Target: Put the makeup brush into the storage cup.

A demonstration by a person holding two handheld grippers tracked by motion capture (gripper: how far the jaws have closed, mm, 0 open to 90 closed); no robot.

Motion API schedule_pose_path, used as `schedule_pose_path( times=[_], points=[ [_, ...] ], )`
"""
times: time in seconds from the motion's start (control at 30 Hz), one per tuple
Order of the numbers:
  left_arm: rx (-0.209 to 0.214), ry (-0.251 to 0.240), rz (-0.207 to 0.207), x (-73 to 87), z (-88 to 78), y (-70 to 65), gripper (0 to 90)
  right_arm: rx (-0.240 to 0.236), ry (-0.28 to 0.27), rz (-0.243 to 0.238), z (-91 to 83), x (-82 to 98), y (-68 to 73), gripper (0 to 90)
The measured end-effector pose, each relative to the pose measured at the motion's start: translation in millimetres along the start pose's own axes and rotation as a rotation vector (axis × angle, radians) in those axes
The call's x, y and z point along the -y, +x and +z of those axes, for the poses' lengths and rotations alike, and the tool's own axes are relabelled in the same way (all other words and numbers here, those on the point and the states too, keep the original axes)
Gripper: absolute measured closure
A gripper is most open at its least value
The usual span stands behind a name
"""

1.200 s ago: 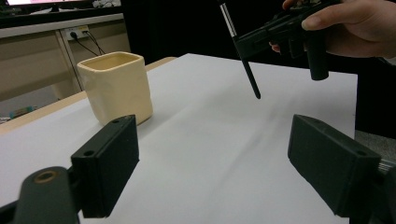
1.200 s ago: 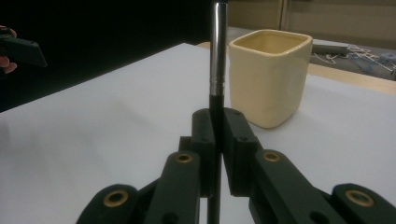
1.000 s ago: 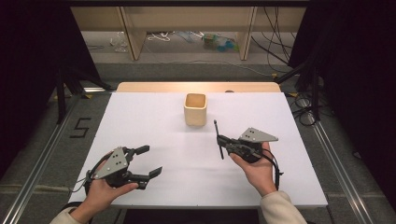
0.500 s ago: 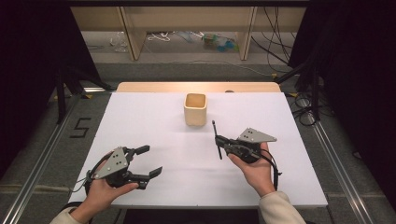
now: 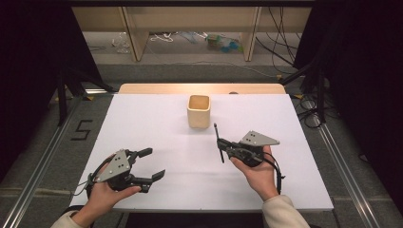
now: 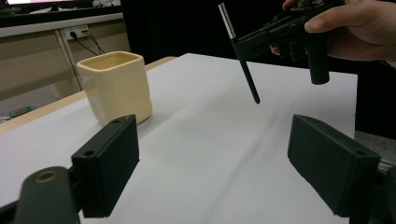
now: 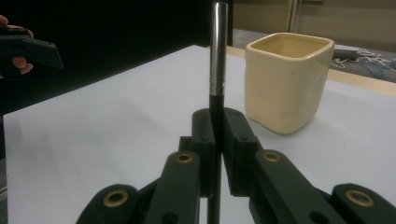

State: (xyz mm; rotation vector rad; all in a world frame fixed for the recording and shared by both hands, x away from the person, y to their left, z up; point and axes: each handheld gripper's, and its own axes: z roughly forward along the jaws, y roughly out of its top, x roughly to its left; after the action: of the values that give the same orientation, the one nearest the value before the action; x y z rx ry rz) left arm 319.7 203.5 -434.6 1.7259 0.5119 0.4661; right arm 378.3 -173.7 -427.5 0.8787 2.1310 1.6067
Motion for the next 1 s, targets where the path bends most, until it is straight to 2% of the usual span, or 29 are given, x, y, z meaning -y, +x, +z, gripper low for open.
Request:
schedule_pose_path(
  times=[0.13,0.17,0.27,0.47,0.93,0.97,1.0],
  points=[
    [0.001,0.0,0.0,0.0,-0.1,0.0,16.5,0.008,0.003,-0.005,0.5,-0.2,1.0,84.5],
    [0.0,0.0,0.001,0.0,-0.2,0.1,16.5,-0.008,0.001,0.003,1.7,0.1,1.9,84.5],
    [0.001,0.0,-0.001,0.0,0.0,0.0,16.5,-0.015,0.002,0.005,2.4,0.1,2.7,84.5],
    [0.0,0.0,-0.001,0.0,-0.1,0.2,16.5,-0.01,0.004,0.001,4.4,-0.5,4.7,84.5],
    [0.0,-0.001,-0.002,0.0,0.1,0.3,16.5,-0.029,-0.006,0.003,7.0,-1.0,7.6,84.5],
    [0.0,-0.001,-0.002,0.0,0.1,0.3,16.5,-0.013,0.025,-0.008,4.5,-2.1,7.7,84.5],
    [0.0,-0.001,-0.002,0.0,0.1,0.2,16.5,-0.026,-0.017,-0.008,8.2,-1.2,8.0,84.5]
  ],
)
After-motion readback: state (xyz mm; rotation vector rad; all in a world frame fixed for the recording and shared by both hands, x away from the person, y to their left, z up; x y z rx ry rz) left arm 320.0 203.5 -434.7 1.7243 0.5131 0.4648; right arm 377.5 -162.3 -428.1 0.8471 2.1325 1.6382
